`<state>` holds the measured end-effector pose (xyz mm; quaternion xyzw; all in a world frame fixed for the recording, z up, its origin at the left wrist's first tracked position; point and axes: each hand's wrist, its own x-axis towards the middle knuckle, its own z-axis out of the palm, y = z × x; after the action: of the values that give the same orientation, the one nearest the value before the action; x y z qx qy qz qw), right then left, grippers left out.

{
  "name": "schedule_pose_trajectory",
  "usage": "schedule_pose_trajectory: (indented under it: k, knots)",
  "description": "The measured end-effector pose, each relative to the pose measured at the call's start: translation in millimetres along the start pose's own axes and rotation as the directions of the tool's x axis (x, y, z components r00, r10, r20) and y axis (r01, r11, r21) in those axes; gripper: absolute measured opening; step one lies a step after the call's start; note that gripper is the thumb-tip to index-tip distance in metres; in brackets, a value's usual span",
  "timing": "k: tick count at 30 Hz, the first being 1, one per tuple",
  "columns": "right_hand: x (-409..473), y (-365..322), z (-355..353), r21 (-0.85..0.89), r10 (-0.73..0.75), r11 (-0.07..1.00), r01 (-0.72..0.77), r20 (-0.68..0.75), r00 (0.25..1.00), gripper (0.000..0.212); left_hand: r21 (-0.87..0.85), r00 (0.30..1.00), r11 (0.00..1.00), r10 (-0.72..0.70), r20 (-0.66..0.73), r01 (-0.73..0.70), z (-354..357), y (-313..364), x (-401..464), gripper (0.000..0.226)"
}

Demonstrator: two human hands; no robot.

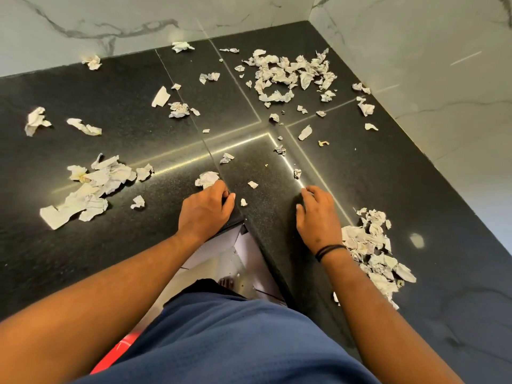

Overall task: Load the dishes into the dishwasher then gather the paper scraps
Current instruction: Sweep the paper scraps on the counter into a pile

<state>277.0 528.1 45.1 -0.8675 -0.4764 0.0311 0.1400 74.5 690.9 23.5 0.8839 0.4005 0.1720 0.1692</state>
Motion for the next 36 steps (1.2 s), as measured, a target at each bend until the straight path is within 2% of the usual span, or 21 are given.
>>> schedule_pose_trajectory:
  k: [3,9,12,14,16,17,19,21,24,31,33,36]
  knots:
    - [17.8,-6.2,5.2,-0.039,-0.02,0.999,0.025,0.113,0.993,0.029,0.045,1.0,0.999,0.006,0.007,-0.006,-1.0,2.9,-0.4,0.026]
    - [-7.9,11.6,9.7,-0.06,-0.017,0.998,0.016,-0.012,1.0,0.008,0.127,1.0,0.992,0.003,0.018,-0.006,1.4,5.5,-0.3,0.026]
    - [-26.3,21.4,4.4,-0.089,0.006,0.996,-0.007,-0.007,1.0,0.004,0.146,1.0,0.989,0.02,0.012,-0.021,5.8,3.8,0.0,0.026]
    - [-22.6,18.1,-2.4,-0.085,0.052,0.995,-0.05,0.015,0.999,0.01,0.155,1.0,0.988,0.024,0.008,-0.025,7.4,3.4,0.3,0.025]
    - [-6.5,9.1,-7.1,-0.044,0.035,0.998,-0.036,-0.004,0.999,0.014,0.157,1.0,0.987,0.021,0.013,-0.023,7.9,3.8,0.2,0.025]
    - [4.2,3.4,-7.6,-0.03,0.008,1.0,-0.008,-0.001,1.0,0.023,0.159,1.0,0.987,0.017,0.018,-0.02,8.3,4.5,-0.2,0.025]
    - [25.5,-9.3,-5.9,-0.021,-0.047,0.999,0.049,0.092,0.995,0.05,0.164,1.0,0.986,0.01,0.021,-0.013,8.4,5.2,-0.2,0.024]
    - [38.9,-16.8,1.2,-0.021,-0.06,0.998,0.066,0.195,0.979,0.063,0.163,1.0,0.987,0.01,0.021,-0.014,8.6,4.7,0.3,0.024]
    - [34.3,-10.5,15.5,-0.055,-0.016,0.998,0.031,0.26,0.965,0.062,0.169,1.0,0.986,0.013,0.011,-0.015,8.8,3.1,0.9,0.023]
    - [-21.4,8.7,12.4,-0.109,0.2,0.977,-0.186,0.136,0.97,0.064,0.149,1.0,0.989,0.015,0.01,-0.017,10.8,2.7,0.7,0.025]
    - [-25.8,-13.0,15.5,-0.059,0.115,0.992,-0.109,0.12,0.986,0.063,0.148,1.0,0.989,0.011,0.022,-0.015,10.4,2.3,0.6,0.025]
    - [-29.1,-60.5,27.0,0.011,-0.189,0.982,0.189,0.154,0.97,0.062,0.147,0.999,0.989,-0.006,0.038,0.0,9.2,4.1,0.7,0.025]
